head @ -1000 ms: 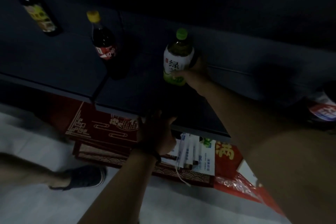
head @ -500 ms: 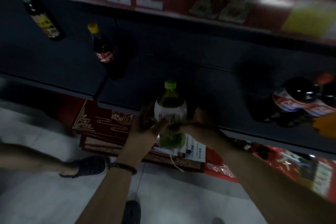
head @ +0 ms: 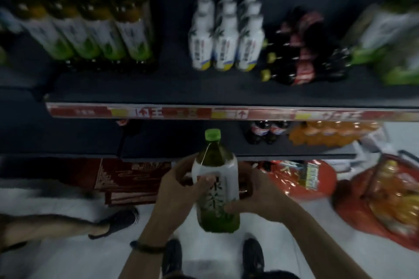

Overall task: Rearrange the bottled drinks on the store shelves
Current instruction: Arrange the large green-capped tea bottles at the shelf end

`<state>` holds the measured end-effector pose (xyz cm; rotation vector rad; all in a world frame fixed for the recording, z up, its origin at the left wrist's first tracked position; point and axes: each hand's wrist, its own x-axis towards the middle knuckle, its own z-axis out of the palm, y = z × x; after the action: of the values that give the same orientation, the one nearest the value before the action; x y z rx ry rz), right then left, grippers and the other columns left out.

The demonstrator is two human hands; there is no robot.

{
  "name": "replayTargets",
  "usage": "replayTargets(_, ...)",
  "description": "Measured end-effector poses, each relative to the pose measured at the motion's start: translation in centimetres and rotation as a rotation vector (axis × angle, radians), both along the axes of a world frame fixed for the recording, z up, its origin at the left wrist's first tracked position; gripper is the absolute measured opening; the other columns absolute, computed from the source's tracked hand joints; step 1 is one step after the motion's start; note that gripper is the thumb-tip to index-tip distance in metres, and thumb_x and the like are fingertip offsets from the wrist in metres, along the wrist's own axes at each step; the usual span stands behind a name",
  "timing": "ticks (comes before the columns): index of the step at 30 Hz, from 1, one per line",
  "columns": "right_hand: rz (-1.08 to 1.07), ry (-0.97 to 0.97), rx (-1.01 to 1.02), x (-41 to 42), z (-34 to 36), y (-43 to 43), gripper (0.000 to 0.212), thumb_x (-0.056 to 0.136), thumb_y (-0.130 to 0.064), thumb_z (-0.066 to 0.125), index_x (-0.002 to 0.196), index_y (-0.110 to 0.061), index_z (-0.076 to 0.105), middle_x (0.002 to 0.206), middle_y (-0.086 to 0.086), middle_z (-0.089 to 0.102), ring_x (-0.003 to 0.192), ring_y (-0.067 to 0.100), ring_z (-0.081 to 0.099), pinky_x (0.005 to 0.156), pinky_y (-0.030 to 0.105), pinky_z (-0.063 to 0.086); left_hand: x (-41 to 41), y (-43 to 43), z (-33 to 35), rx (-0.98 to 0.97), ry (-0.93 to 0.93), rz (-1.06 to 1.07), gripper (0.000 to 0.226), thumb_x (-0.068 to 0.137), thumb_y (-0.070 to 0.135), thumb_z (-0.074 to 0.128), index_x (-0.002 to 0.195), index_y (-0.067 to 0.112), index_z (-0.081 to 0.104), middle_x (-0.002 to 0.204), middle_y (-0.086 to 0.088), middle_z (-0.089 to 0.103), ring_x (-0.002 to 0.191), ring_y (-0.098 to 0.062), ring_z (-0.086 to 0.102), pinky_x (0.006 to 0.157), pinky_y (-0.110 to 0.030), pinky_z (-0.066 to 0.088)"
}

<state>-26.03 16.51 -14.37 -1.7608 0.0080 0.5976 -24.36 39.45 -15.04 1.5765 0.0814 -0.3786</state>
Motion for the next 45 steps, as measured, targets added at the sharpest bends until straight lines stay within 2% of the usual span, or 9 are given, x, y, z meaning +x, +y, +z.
replayTargets(3,-0.251,-0.103,-0.019,-1.8,4.7,-0.2,0.068,0.073,-0.007,0.095,0.132,-0.020,0.063,0.120,0.004,0.076,0.113,0.027,0.075,0.091,0.052,0.064,1.7,-1.6,6.5,0.056,-0.101,-0.128,0.055,0.082,0.052,0.080,0.128,0.025,0.065,0.118,0.012,0.076,0.109,-0.007,0.074,0.089,-0.028,0.063)
replayTargets(6,-0.498,-0.225,-0.113,-2.6,9.1,-0.3,0.069,0.070,-0.008,0.097,0.129,-0.024,0.064,0.113,-0.002,0.078,0.105,0.019,0.077,0.087,0.044,0.066,3.4,-4.5,12.1,0.186,-0.260,-0.237,0.036,0.086,0.055,0.077,0.118,0.040,0.067,0.106,0.027,0.073,0.099,0.011,0.068,0.082,-0.006,0.051)
replayTargets(12,-0.770,-0.578,-0.528,-2.5,16.9,-1.5,0.060,0.064,-0.047,0.090,0.109,-0.042,0.050,0.089,-0.019,0.070,0.075,0.000,0.069,0.059,0.017,0.052,5.8,-12.9,19.2,0.214,-0.486,-0.289,0.067,0.058,0.061,0.096,0.112,0.040,0.062,0.102,0.022,0.074,0.093,0.010,0.069,0.076,-0.015,0.057)
replayTargets(15,-0.830,-0.580,-0.522,-1.8,18.5,-4.8,0.068,0.064,-0.056,0.090,0.114,-0.036,0.048,0.099,-0.015,0.068,0.084,0.004,0.068,0.067,0.030,0.058,8.7,-16.2,21.7,0.226,-0.550,-0.441,0.071,0.054,0.056,0.100,0.114,0.039,0.067,0.102,0.023,0.076,0.091,0.010,0.070,0.078,-0.019,0.061)
replayTargets(19,-0.706,-0.526,-0.364,-0.3,19.6,-12.6,0.083,0.074,-0.037,0.095,0.143,-0.038,0.047,0.126,-0.024,0.066,0.112,-0.003,0.065,0.089,0.026,0.059,12.4,-21.4,24.6,0.200,-0.586,-0.713,0.076,0.057,0.037,0.105,0.123,0.036,0.068,0.113,0.017,0.078,0.102,-0.001,0.074,0.090,-0.036,0.065)
replayTargets(25,-0.836,-0.531,-0.414,4.1,19.8,-22.6,0.081,0.057,-0.051,0.096,0.126,-0.039,0.055,0.107,-0.020,0.071,0.093,-0.002,0.068,0.081,0.035,0.061,17.2,-31.1,25.7,0.137,-0.561,-0.885,0.080,0.070,0.017,0.099,0.140,0.028,0.060,0.128,0.010,0.075,0.118,-0.009,0.072,0.100,-0.038,0.061)
replayTargets(30,-1.052,-0.516,-0.550,8.4,16.9,-26.9,0.073,0.062,-0.063,0.083,0.120,-0.039,0.045,0.100,-0.018,0.063,0.084,0.005,0.064,0.065,0.035,0.051,19.4,-39.0,23.0,0.481,-0.695,-0.669,0.087,0.053,0.076,0.089,0.129,0.045,0.060,0.126,0.016,0.069,0.113,-0.005,0.069,0.097,-0.038,0.062)
replayTargets(39,-1.073,-0.368,-0.750,13.5,10.2,-30.2,0.081,0.081,-0.056,0.076,0.145,-0.027,0.036,0.133,0.004,0.047,0.113,0.026,0.056,0.076,0.038,0.049,22.4,-45.6,17.0,0.584,-0.710,-0.469,0.070,0.062,0.044,0.097,0.125,0.027,0.069,0.120,0.008,0.073,0.112,-0.012,0.069,0.095,-0.032,0.060)
replayTargets(45,-1.083,-0.473,-0.490,14.5,8.1,-30.9,0.062,0.087,-0.031,0.083,0.128,-0.023,0.038,0.121,-0.004,0.053,0.102,0.011,0.058,0.079,0.030,0.054,23.0,-46.3,15.2,0.522,-0.662,-0.424,0.078,0.064,0.036,0.099,0.129,0.028,0.059,0.133,0.003,0.052,0.114,-0.011,0.058,0.095,-0.023,0.052)
